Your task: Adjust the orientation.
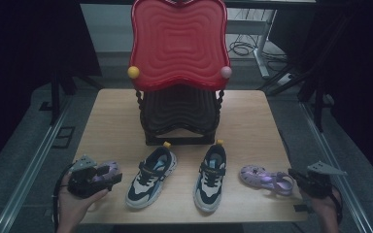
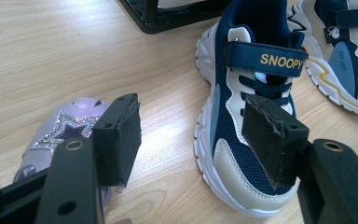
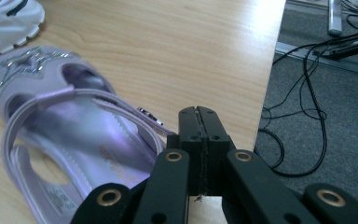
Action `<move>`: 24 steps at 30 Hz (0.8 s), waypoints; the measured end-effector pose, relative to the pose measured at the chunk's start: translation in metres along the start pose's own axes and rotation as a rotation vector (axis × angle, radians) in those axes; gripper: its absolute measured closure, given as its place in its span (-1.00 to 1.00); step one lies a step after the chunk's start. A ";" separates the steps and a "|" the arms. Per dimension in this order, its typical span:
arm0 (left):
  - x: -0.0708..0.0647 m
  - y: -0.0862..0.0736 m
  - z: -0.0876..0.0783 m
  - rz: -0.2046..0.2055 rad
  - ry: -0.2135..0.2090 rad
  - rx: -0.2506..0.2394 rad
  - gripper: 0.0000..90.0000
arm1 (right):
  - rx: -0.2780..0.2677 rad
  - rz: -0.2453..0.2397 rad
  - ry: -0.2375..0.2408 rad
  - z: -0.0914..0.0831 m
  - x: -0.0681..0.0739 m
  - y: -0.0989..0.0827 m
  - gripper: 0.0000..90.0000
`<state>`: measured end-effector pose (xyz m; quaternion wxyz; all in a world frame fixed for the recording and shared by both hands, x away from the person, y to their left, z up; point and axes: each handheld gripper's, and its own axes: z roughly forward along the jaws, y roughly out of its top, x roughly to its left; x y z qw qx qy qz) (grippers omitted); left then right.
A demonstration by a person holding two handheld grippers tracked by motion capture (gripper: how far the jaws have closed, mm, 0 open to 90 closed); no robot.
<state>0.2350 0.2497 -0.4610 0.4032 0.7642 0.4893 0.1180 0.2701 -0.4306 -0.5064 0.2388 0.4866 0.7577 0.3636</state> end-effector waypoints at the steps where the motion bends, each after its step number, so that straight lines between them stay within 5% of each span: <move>1: 0.001 0.000 -0.001 -0.003 0.002 -0.003 -0.16 | 0.005 -0.001 -0.001 -0.001 0.001 -0.001 0.99; 16: 0.003 -0.001 -0.004 -0.009 0.006 -0.006 -0.16 | 0.065 -0.036 0.033 -0.016 0.029 -0.018 0.99; 24: 0.005 -0.002 -0.007 -0.015 0.010 -0.012 -0.17 | 0.065 -0.021 0.036 -0.020 0.030 -0.021 0.98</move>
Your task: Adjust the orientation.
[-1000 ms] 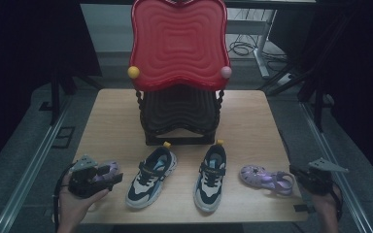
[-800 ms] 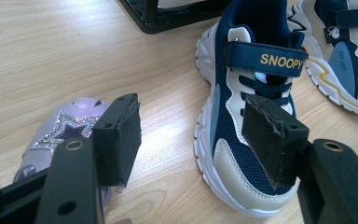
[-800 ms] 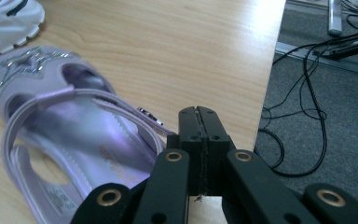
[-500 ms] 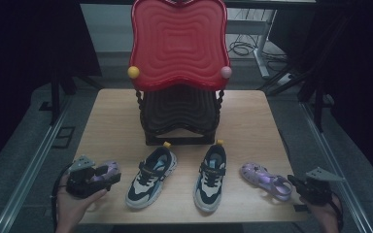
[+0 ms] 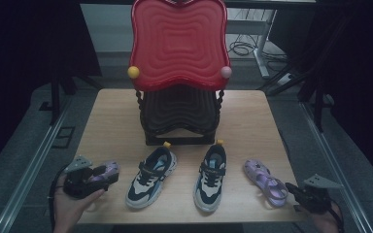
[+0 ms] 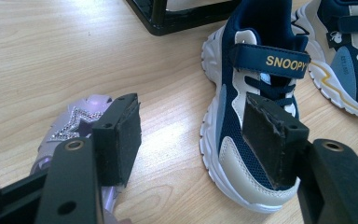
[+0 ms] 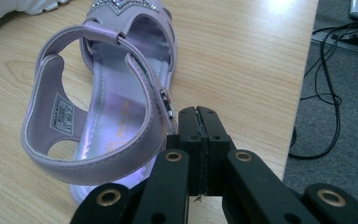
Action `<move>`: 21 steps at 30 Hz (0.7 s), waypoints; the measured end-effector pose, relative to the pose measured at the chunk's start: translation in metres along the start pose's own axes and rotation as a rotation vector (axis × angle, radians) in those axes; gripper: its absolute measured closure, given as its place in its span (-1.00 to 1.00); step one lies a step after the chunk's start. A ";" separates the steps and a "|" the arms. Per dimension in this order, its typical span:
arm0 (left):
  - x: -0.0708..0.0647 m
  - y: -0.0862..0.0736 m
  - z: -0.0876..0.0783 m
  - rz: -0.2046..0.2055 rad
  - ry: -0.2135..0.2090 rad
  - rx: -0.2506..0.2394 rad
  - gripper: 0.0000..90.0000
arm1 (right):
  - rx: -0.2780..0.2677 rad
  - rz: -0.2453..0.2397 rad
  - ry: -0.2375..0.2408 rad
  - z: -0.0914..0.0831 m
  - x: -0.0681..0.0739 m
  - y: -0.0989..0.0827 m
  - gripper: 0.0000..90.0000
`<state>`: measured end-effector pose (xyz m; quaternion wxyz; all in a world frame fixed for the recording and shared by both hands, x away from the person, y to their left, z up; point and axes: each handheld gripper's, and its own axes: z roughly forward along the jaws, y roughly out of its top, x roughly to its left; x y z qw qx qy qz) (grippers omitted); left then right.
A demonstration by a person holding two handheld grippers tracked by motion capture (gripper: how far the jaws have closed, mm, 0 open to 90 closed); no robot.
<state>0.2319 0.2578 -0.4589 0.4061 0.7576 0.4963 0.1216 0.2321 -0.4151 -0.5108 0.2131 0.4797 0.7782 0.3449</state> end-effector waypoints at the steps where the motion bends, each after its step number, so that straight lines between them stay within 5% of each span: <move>1: 0.000 0.000 0.000 0.000 0.000 0.000 -0.17 | 0.000 0.000 0.000 0.000 0.000 0.000 0.98; 13: 0.002 0.000 -0.002 -0.008 -0.007 -0.005 -0.17 | -0.079 -0.010 -0.079 -0.018 0.002 0.014 0.96; 21: 0.000 -0.001 -0.007 -0.011 0.021 -0.007 -0.17 | -0.147 -0.041 0.009 -0.019 0.019 0.029 0.86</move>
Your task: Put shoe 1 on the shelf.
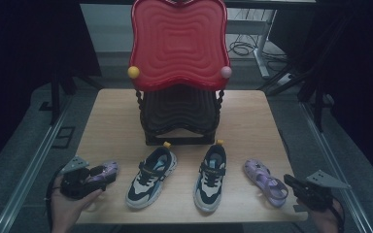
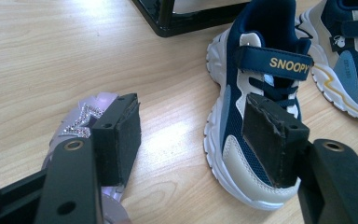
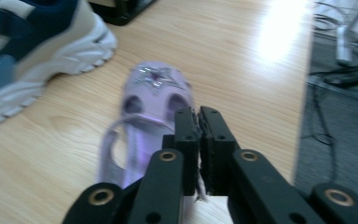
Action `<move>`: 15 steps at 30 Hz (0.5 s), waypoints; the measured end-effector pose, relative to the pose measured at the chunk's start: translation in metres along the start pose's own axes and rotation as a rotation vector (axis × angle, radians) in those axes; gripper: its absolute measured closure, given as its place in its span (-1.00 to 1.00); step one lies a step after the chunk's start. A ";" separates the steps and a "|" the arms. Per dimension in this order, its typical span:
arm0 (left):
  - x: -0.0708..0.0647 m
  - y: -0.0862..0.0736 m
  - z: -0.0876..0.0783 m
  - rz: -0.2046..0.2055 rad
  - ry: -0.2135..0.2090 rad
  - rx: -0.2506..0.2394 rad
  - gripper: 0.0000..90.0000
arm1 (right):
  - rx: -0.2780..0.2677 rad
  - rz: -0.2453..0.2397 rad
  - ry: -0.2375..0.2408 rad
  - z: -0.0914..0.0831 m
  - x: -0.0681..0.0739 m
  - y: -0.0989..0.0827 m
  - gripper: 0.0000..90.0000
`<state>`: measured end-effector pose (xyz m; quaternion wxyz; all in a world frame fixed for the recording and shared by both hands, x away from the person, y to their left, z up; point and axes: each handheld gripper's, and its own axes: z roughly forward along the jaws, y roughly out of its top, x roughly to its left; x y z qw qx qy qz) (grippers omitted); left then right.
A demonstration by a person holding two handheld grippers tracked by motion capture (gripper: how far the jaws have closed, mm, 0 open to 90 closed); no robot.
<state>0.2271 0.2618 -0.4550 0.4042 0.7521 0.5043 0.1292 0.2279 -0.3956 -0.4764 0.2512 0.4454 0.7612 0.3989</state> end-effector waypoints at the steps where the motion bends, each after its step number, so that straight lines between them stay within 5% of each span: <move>1: -0.002 0.001 -0.002 0.007 0.010 -0.001 -0.17 | -0.004 0.008 0.021 0.002 0.003 0.001 0.79; 8: -0.006 0.005 -0.005 0.029 0.013 -0.005 -0.17 | 0.002 0.009 0.059 0.005 0.009 0.004 0.61; 15: 0.004 -0.010 -0.017 0.013 0.051 -0.001 -0.17 | 0.030 0.008 0.068 0.012 0.015 0.004 0.35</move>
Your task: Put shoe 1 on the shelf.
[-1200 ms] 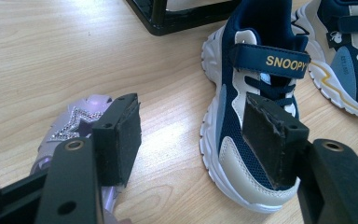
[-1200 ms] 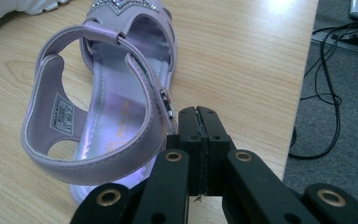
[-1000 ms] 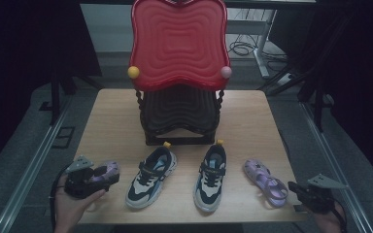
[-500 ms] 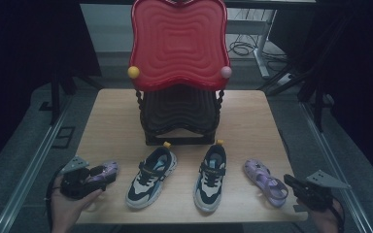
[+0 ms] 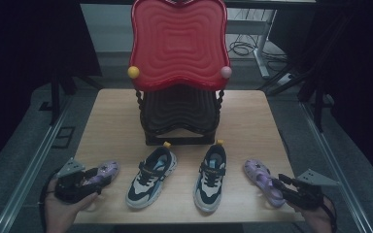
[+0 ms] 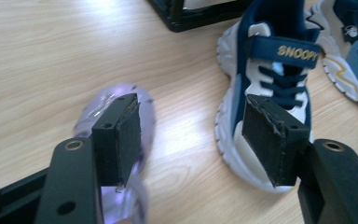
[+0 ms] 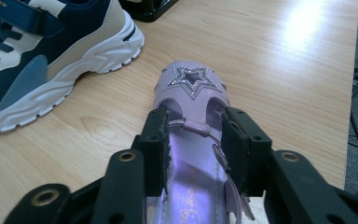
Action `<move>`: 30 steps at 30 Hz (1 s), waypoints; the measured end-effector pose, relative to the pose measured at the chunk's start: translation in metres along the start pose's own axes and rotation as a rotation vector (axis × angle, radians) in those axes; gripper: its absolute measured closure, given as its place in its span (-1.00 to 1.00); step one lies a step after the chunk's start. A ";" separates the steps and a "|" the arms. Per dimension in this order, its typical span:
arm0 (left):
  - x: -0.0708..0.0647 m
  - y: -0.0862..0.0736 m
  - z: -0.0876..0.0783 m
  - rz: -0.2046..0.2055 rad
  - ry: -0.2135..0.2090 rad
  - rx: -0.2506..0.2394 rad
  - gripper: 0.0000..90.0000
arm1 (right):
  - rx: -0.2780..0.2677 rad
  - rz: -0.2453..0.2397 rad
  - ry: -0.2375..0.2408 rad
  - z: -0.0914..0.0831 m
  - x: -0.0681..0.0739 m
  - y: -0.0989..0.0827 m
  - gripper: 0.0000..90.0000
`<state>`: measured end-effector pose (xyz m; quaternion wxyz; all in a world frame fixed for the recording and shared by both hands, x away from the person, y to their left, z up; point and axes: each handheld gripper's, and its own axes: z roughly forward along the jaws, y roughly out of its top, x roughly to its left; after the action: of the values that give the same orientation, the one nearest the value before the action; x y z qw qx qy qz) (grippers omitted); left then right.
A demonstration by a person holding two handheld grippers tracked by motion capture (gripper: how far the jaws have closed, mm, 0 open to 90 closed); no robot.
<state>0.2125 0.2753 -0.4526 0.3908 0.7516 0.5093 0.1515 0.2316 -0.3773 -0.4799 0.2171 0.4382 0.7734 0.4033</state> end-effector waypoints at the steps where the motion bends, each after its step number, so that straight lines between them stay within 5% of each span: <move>1: 0.004 -0.005 -0.005 -0.006 0.011 -0.001 -0.17 | -0.001 0.005 -0.003 0.002 0.000 -0.001 0.32; 11: 0.017 -0.027 -0.014 -0.018 0.047 0.054 -0.13 | -0.002 0.000 0.003 0.002 0.003 -0.001 0.24; 30: 0.022 -0.047 0.002 0.017 0.067 0.194 0.50 | 0.011 0.001 0.015 0.007 0.006 -0.002 0.23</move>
<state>0.1931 0.3025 -0.4921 0.2976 0.7849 0.5278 0.1296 0.2323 -0.3691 -0.4856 0.2086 0.4368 0.7770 0.4024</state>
